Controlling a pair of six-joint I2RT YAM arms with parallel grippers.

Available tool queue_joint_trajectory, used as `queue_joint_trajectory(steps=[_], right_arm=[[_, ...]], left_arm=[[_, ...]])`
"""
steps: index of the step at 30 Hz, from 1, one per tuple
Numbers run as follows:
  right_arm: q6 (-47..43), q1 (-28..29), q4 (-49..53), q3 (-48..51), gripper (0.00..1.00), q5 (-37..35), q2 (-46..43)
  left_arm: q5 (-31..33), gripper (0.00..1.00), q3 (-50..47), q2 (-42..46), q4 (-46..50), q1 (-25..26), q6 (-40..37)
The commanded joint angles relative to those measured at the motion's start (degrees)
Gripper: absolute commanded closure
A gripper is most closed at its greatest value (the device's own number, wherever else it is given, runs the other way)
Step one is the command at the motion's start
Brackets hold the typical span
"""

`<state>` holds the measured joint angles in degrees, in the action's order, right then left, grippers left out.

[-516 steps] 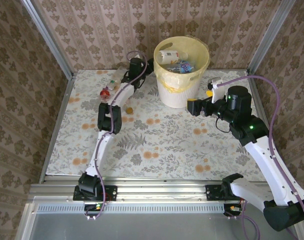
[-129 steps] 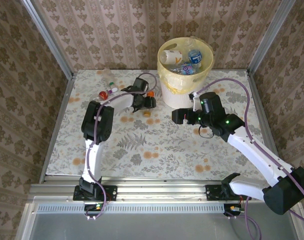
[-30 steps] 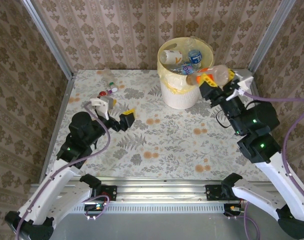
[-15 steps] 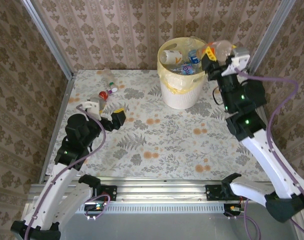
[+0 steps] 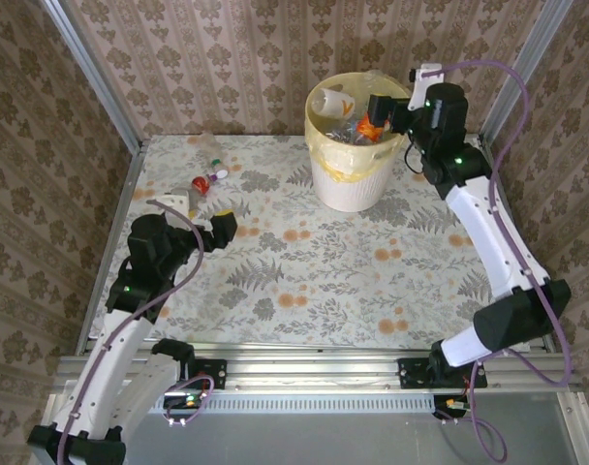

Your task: Throw the plastic bottles in the bin

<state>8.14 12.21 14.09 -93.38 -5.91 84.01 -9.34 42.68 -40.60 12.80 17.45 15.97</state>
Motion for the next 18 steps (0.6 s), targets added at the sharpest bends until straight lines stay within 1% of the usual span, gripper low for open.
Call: queue_joint_trajectory(steps=[1, 3, 7, 11, 14, 18], right_arm=[[1.9, -0.1, 1.1, 1.3, 0.00, 2.7, -8.5], [1.9, -0.1, 2.0, 3.0, 0.00, 4.5, -10.6], [3.4, 0.0, 4.3, 6.1, 0.00, 5.2, -14.2], [4.1, 0.0, 5.6, 9.8, 0.00, 10.6, -17.5], [4.0, 0.0, 6.8, 12.7, 0.00, 14.7, -19.3], [4.0, 0.2, 8.9, 15.7, 0.00, 16.8, -21.6]], left_arm=[[-0.3, 0.00, 2.0, -1.0, 0.9, -1.6, 2.5], [-0.3, 0.00, 2.5, -2.9, 2.0, -2.7, 3.6], [0.8, 0.00, 4.7, -7.0, 6.2, -5.0, 5.8], [3.3, 0.00, 7.0, -11.6, 11.4, -7.7, 7.1], [4.9, 0.00, 9.6, -16.0, 15.2, -9.1, 5.2], [6.8, 0.00, 14.0, -22.9, 19.4, -11.1, 1.9]])
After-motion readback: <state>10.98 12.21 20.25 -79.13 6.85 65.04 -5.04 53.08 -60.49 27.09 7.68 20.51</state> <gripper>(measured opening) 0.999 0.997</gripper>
